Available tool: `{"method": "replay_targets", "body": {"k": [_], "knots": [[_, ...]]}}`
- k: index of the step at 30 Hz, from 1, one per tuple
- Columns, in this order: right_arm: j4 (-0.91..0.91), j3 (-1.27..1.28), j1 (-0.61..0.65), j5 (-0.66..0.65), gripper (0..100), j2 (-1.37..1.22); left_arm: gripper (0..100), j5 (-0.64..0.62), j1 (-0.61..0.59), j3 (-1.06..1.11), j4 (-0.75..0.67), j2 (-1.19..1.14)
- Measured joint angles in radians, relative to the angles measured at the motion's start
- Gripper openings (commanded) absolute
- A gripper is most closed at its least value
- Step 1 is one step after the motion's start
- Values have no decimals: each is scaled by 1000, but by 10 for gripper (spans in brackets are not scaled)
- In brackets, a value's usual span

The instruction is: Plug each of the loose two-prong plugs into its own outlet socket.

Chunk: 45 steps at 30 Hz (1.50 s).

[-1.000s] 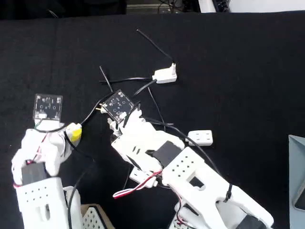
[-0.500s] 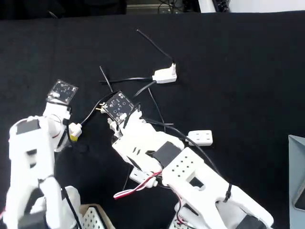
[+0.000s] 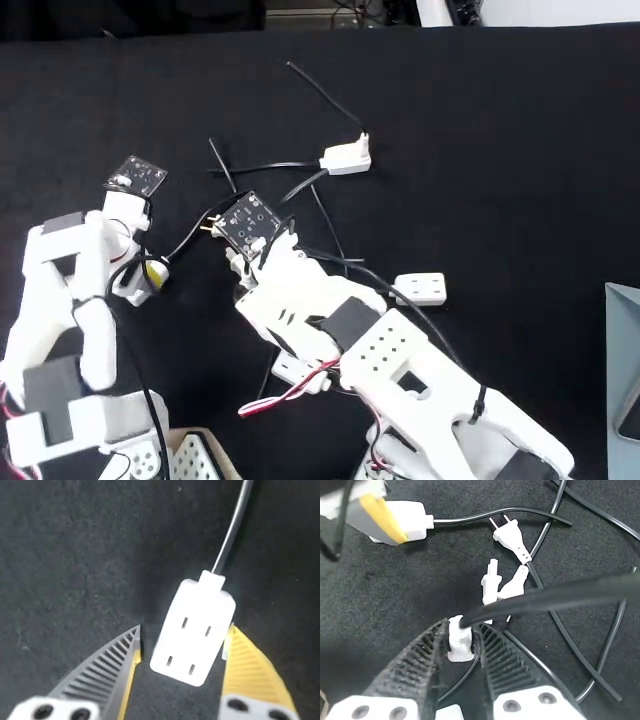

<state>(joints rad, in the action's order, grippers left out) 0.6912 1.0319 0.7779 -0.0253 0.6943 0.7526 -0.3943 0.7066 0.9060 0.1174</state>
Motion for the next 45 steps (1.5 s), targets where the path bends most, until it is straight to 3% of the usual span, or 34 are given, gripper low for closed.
{"method": "replay_targets", "body": {"k": [2,7,12,18,20,24,30,35,40,45], "knots": [[0,0,0,0,12,0,251,0,0,0,-9,-26],[0,0,0,0,12,0,131,0,25,0,-9,-31],[0,0,0,0,12,0,124,-8,124,0,6,-5],[0,0,0,0,12,0,124,-172,301,14,15,49],[0,0,0,0,12,0,144,-195,347,14,15,49],[0,0,0,0,12,0,287,-212,397,18,18,49],[0,0,-6,0,12,0,317,-334,385,29,21,71],[0,0,-29,0,12,0,317,-345,316,29,43,155],[0,0,-29,0,12,0,317,-347,247,28,158,305],[-11,0,-29,0,13,0,317,-358,110,40,213,480]]}}
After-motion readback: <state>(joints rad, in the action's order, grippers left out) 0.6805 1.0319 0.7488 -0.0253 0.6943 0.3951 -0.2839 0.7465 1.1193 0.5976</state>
